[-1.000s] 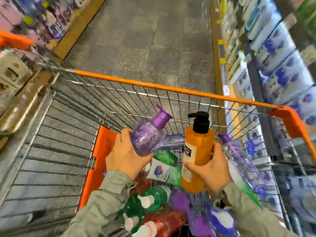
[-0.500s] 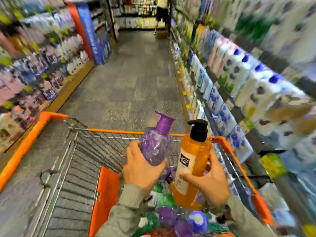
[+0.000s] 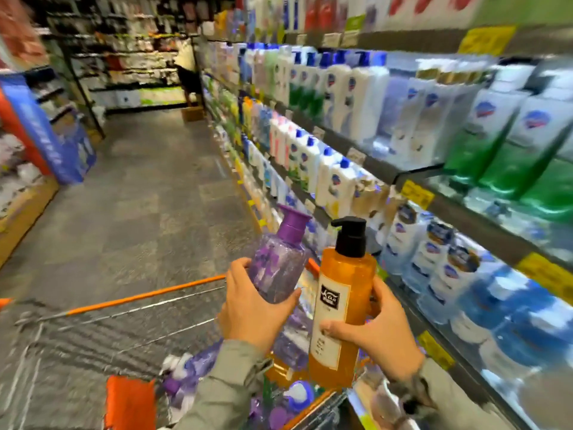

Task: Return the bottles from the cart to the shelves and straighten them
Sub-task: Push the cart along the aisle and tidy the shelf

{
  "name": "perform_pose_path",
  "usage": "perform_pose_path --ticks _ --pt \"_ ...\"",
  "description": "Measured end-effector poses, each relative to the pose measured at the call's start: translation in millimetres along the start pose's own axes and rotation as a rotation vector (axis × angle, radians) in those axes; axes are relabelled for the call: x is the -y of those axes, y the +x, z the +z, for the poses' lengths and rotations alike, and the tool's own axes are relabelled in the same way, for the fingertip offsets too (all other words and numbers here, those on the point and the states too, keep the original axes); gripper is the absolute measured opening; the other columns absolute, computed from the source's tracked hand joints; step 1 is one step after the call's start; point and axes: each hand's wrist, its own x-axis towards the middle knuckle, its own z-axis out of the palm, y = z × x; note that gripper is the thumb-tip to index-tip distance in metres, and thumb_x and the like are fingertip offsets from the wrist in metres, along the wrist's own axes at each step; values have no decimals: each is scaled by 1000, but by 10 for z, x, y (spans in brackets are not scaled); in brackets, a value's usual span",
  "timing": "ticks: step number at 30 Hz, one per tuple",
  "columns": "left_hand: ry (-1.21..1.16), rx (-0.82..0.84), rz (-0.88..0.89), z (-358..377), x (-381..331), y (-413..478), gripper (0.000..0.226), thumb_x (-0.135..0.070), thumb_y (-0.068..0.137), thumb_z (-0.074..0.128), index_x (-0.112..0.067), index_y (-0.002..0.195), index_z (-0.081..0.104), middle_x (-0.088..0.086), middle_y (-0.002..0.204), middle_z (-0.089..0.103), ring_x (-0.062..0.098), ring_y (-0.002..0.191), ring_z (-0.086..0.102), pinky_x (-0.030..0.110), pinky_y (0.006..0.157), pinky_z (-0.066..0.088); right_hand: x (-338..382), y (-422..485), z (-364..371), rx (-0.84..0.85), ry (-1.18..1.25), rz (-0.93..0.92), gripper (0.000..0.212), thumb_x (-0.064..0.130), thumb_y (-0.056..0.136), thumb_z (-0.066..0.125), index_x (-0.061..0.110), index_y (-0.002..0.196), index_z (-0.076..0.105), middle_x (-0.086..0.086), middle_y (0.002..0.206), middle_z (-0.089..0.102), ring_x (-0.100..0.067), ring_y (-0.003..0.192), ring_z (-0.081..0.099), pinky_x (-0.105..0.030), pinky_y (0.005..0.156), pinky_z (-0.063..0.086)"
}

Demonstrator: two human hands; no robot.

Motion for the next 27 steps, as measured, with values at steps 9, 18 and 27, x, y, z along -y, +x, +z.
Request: perform_pose_path --ticks 9,18,27 --pt "-174 203 162 1053 -1059 -229 80 -42 49 90 -29 109 38 2 111 56 28 95 61 45 76 52 209 -309 -1351 -282 5 18 64 -6 49 89 21 96 56 13 89 67 13 74 62 -5 60 46" --pt "-303 312 279 1882 -1982 -647 77 -39 51 89 -34 105 35 -3 110 54 22 95 57 37 80 50 147 -475 -2535 -432 -92 19 75 21 46 95 34 108 55 13 106 67 -4 97 64 -19 76 50" --pt "-371 450 415 2247 -2309 -926 75 -38 52 89 -35 102 33 -2 103 55 21 85 59 37 71 51 263 -892 -2920 -584 -87 56 69 2 53 89 31 103 52 17 100 63 16 84 60 -4 63 47"
